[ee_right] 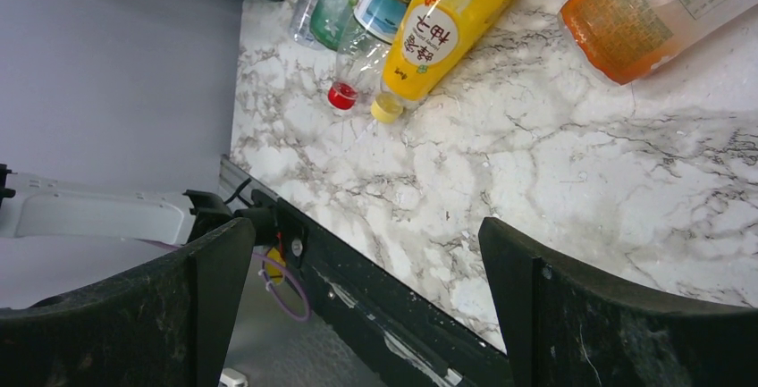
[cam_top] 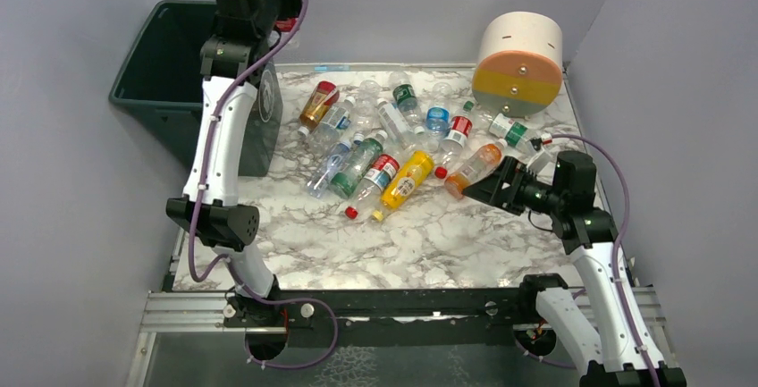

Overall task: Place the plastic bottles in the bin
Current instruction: Place the plastic bottle in the trash bin.

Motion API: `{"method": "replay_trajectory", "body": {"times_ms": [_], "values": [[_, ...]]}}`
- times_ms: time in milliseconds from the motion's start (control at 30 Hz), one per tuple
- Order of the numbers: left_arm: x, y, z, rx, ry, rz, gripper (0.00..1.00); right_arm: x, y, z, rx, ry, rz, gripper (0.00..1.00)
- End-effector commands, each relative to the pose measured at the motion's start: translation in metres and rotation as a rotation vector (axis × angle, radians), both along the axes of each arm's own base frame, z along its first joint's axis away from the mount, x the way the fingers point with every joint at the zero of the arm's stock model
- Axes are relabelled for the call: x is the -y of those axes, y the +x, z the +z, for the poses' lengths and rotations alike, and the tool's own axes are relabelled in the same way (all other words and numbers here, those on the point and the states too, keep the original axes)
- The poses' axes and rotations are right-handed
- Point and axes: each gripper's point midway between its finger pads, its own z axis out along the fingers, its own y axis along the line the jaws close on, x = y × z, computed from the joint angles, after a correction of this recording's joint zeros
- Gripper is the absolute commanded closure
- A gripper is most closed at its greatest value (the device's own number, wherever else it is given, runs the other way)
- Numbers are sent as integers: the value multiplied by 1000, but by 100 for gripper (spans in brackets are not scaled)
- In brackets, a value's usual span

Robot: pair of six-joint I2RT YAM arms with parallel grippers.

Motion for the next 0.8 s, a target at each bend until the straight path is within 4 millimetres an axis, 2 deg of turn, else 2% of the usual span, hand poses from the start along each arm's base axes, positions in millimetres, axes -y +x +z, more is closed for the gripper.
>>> {"method": "replay_trajectory", "body": {"times_ms": [0, 133, 167, 200, 400, 467, 633, 767], "values": [[-25, -14, 64, 199, -76, 28, 44, -3, -8, 1, -17, 20, 20, 0], [-56, -10, 67, 208, -80, 88, 44, -4, -10, -1, -22, 27, 24, 0], [-66, -21, 78, 235, -88, 101, 44, -4, -10, -2, -22, 28, 25, 0], [-75, -23, 80, 242, -92, 117, 44, -5, -10, -2, -22, 28, 27, 0], [-134, -34, 79, 255, -99, 235, 44, -5, -10, -2, -23, 28, 27, 0], [-147, -39, 76, 246, -105, 259, 44, -6, -11, -2, -23, 35, 38, 0], [-167, -55, 36, 139, -123, 343, 44, -8, -12, -2, -28, 49, 43, 0], [-173, -51, 12, 106, -128, 361, 44, -8, -13, -6, -26, 52, 51, 0]]}}
